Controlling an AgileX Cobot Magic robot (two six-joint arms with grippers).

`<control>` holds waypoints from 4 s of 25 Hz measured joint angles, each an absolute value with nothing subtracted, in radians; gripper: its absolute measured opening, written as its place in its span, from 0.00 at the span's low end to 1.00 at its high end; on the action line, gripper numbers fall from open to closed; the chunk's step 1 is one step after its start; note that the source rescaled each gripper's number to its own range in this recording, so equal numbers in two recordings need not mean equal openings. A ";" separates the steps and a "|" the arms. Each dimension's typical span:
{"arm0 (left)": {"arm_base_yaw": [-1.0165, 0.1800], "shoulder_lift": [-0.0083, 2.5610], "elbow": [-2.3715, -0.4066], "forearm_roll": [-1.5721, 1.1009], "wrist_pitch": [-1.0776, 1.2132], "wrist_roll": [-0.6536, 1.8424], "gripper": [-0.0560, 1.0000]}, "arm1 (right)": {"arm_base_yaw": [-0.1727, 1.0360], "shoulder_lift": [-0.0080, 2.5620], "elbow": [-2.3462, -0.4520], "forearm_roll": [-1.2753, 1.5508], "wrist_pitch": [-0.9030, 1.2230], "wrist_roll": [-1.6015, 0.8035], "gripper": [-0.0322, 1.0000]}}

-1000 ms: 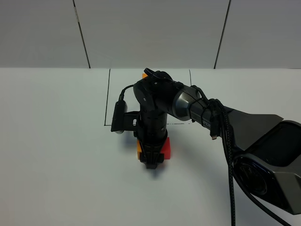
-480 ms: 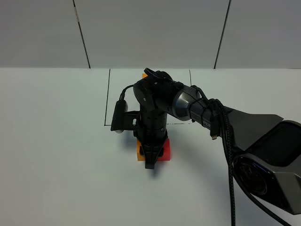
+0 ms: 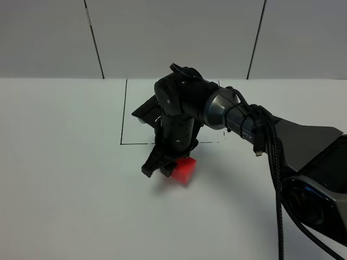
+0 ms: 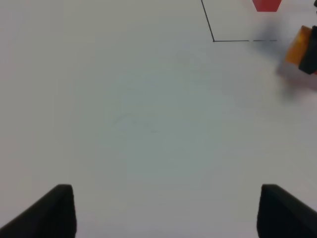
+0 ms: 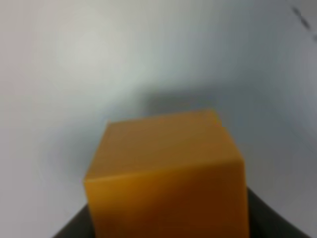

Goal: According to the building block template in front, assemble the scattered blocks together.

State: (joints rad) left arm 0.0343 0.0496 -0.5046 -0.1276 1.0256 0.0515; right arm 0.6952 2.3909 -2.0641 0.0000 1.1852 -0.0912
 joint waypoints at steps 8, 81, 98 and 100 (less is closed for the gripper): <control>0.034 0.050 -0.505 -0.128 1.026 0.051 0.88 | 0.695 2.366 -2.064 0.018 1.199 0.333 0.22; 0.034 0.050 -0.505 -0.128 1.026 0.051 0.88 | 0.732 2.442 -2.006 -0.052 1.045 0.696 1.00; 0.034 0.050 -0.505 -0.128 1.026 0.051 0.88 | 0.706 2.121 -2.005 -0.134 1.116 0.563 1.00; 0.034 0.050 -0.505 -0.128 1.026 0.051 0.88 | 0.672 2.107 -2.005 -0.144 1.161 0.536 1.00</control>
